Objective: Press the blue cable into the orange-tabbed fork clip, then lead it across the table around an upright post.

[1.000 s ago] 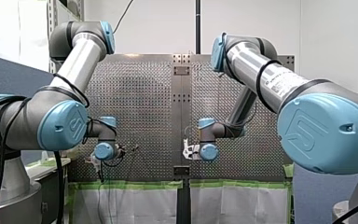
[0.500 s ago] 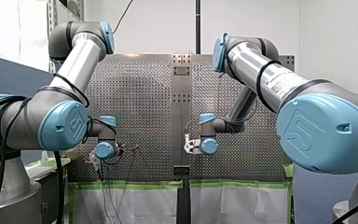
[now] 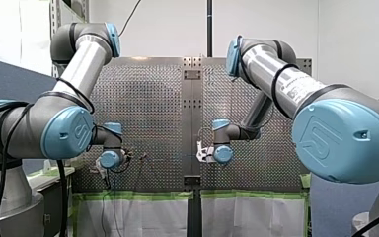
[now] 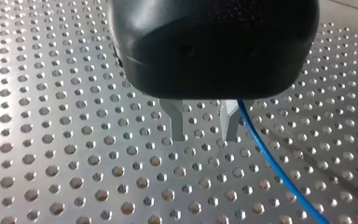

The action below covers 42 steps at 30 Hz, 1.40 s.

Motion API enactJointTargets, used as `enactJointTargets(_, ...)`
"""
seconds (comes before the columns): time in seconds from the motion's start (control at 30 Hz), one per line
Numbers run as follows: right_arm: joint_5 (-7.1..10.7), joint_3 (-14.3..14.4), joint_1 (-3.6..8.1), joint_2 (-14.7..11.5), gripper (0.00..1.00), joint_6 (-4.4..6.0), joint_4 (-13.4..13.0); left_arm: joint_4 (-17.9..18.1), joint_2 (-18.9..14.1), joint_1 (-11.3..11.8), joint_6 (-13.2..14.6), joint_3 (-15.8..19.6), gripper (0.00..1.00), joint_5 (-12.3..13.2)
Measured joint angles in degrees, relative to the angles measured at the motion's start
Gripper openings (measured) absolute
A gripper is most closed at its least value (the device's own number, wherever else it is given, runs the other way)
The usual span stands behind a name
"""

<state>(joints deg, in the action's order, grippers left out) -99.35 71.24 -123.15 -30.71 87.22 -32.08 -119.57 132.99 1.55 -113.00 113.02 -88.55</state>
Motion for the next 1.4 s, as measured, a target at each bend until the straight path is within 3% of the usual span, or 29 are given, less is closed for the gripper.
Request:
enactJointTargets(0.03,0.01,0.00,0.01,0.00,0.00,0.00,0.01,-0.11,0.00,0.00,0.20,0.00,0.71,0.22)
enactJointTargets(0.1,0.02,0.00,0.04,-0.01,0.00,-0.01,0.05,-0.80,0.00,0.01,0.94,0.00,0.98,0.48)
enactJointTargets(0.17,0.02,0.00,0.04,0.00,0.00,0.01,0.10,-1.45,0.00,0.01,1.64,0.00,1.00,0.33)
enactJointTargets(0.57,0.14,0.01,0.28,0.03,0.00,-0.10,0.70,-6.49,-0.01,-1.19,6.67,0.03,1.00,-3.64)
enactJointTargets(0.9,0.42,0.01,0.55,0.03,0.00,-0.10,0.94,-11.32,-0.06,-2.20,10.69,2.10,1.00,-1.07)
enactJointTargets(1.17,0.46,0.01,0.65,0.03,0.00,-0.10,1.01,-15.11,-0.21,-2.22,10.89,5.51,1.00,-0.68)
enactJointTargets(1.4,0.46,0.01,0.67,0.04,0.00,-0.26,1.12,-14.26,-2.02,-2.29,10.82,8.28,1.00,-0.83)
